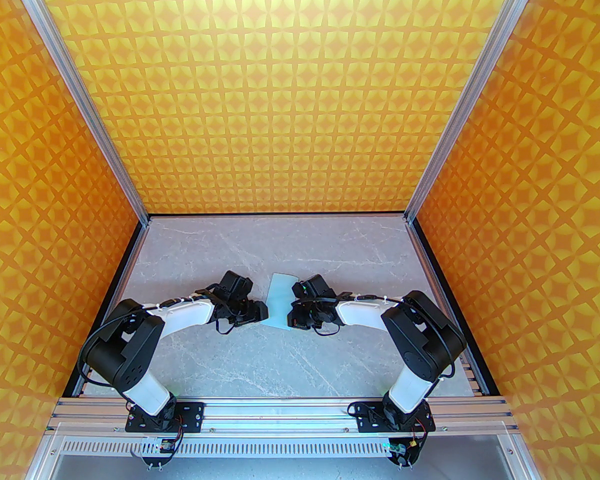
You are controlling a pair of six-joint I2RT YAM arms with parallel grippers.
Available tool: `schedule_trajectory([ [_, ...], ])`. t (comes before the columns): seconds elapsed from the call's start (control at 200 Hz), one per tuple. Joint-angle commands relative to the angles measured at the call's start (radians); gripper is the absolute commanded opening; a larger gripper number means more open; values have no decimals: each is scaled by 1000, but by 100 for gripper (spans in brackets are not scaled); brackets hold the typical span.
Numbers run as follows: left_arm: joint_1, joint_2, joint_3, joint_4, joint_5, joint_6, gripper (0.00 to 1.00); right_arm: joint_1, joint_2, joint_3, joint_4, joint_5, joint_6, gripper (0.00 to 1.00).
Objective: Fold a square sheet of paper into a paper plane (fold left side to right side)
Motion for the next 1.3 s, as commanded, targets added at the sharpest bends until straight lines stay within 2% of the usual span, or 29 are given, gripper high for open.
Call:
schedule_trajectory([
  [0.0, -25, 60, 40, 70, 29, -13, 60, -4, 2, -28, -26, 44, -19, 0],
  [0.27, -92, 103, 93, 86, 45, -34, 59, -4, 24, -37, 7, 26, -4, 0],
  [0.67, -93, 85, 109, 8, -6, -24, 58, -14, -105, 38, -95, 75, -17, 0],
  [1.01, -91, 65, 108, -4, -6, -17, 58, -22, 5, 77, -98, 92, -38, 0],
  [1.295, -54, -28, 86, -43, -41, -9, 62, -22, 30, 38, -109, 138, -55, 0],
])
